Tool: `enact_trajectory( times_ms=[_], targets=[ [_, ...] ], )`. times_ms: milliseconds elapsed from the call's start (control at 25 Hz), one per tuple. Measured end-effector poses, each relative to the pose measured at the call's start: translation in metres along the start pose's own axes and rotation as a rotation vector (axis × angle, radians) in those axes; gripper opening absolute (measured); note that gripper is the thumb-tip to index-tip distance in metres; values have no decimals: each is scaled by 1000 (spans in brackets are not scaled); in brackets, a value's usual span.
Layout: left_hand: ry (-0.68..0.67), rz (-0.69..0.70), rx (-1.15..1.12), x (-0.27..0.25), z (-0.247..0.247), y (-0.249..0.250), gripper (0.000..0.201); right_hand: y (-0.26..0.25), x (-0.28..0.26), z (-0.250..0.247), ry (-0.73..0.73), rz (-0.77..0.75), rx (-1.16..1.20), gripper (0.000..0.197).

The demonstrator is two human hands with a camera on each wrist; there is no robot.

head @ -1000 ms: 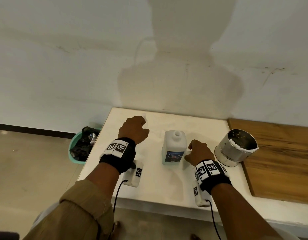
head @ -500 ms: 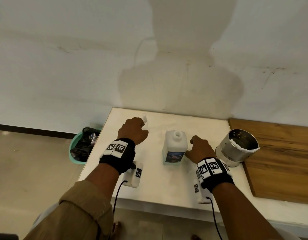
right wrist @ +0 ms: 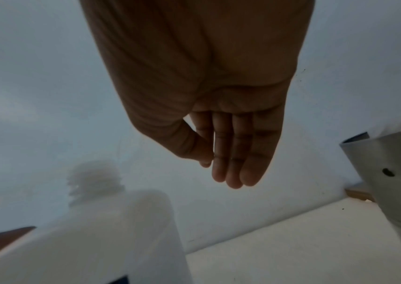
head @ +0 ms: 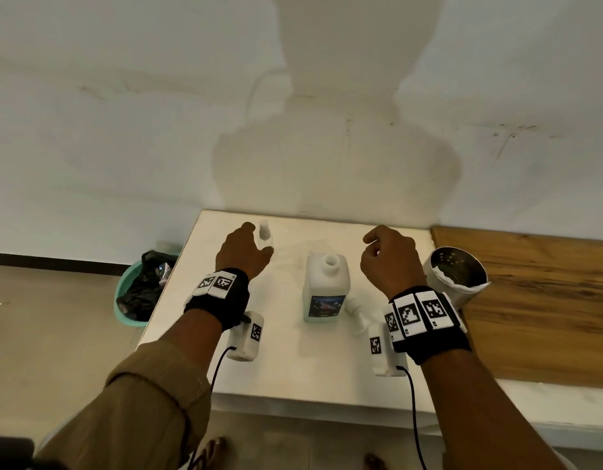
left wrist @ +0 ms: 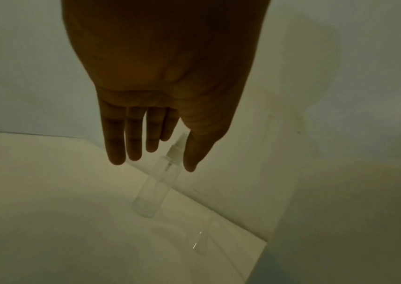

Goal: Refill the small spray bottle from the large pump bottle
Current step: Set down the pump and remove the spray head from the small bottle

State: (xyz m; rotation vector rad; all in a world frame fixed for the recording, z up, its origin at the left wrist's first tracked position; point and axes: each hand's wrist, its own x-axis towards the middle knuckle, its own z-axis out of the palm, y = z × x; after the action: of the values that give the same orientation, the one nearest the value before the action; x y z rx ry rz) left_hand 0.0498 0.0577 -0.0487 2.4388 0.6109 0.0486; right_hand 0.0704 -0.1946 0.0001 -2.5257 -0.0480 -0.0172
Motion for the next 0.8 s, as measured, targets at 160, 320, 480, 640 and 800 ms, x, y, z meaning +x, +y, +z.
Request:
enact_trajectory(
  times_ms=[160,320,480,640,800],
  targets=[
    [0,20,-114,9,14,-7,58,1,5,-1,45,-5,42,27],
    [23,42,-93,14,24,-8,41,4,8,-1,39,-2,51,25],
    [41,43,-58,15,26,-11,33,5,8,2,31,-15,41,25],
    [55,46,-78,9,16,-7,32,-1,7,-1,36,-38,47,24],
    [57,89,-124,-1,-11,-7,29,-18,2,-10,90,-141,92,20]
  ],
)
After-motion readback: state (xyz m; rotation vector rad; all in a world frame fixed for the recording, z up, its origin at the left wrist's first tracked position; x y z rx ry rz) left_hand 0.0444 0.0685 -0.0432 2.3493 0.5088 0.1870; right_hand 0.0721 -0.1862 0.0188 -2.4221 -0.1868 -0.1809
